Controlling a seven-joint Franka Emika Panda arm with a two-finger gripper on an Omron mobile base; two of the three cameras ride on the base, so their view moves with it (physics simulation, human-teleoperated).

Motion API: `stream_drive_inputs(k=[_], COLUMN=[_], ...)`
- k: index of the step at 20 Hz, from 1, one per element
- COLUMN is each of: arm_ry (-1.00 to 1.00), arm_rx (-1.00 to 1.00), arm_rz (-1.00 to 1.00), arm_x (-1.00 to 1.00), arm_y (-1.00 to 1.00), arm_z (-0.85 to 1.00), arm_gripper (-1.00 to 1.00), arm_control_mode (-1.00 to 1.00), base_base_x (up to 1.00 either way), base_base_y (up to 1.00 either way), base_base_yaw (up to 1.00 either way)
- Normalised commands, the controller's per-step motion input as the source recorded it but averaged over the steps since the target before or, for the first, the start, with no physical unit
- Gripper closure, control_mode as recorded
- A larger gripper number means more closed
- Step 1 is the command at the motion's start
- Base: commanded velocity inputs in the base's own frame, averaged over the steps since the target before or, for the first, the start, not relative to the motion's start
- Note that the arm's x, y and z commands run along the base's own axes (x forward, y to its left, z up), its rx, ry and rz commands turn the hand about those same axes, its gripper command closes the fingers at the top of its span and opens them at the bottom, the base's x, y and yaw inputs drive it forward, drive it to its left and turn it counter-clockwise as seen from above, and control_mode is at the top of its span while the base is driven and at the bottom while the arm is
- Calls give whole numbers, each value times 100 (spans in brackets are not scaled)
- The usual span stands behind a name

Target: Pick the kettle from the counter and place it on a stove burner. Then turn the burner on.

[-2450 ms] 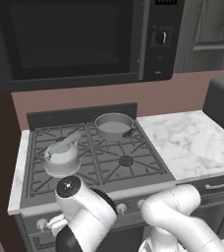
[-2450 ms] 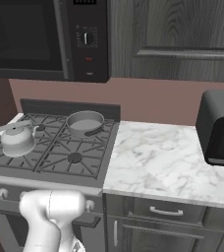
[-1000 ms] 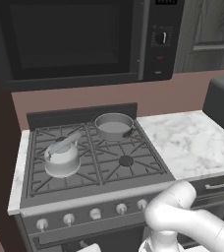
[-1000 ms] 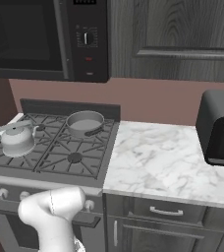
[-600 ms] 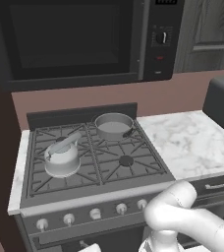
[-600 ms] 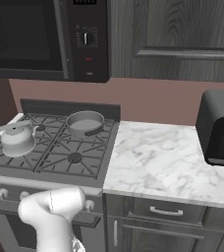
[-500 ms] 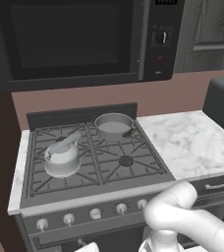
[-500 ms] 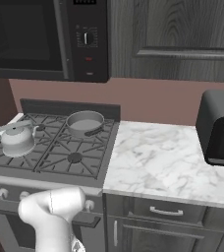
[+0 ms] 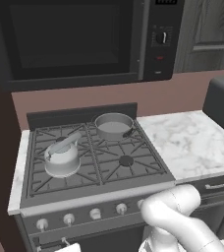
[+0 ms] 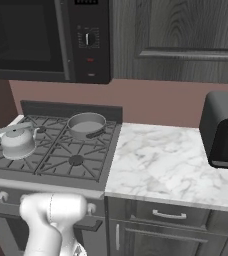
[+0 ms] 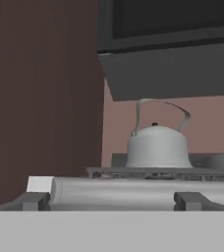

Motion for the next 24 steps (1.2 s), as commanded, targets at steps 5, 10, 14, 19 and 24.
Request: stream_drive_inputs(k=[5, 10, 14, 19, 24], arm_ry=[-2, 11, 6, 1, 2], arm_rx=[0, 0, 0, 0, -1], arm_rz=[-5, 0, 0, 0, 0], arm_x=[12, 23, 40, 44, 36], arm_y=[10, 0, 0, 0, 0], arm_z=[0, -3, -5, -16, -25], arm_gripper=[-100, -100, -100, -100, -100], arm_control_mode=[-100, -100, -100, -100, -100], base_base_x=[0, 0, 0, 0, 0], base_base_y=[0, 0, 0, 0, 0], base_base_yaw=[0, 0, 0, 0, 0])
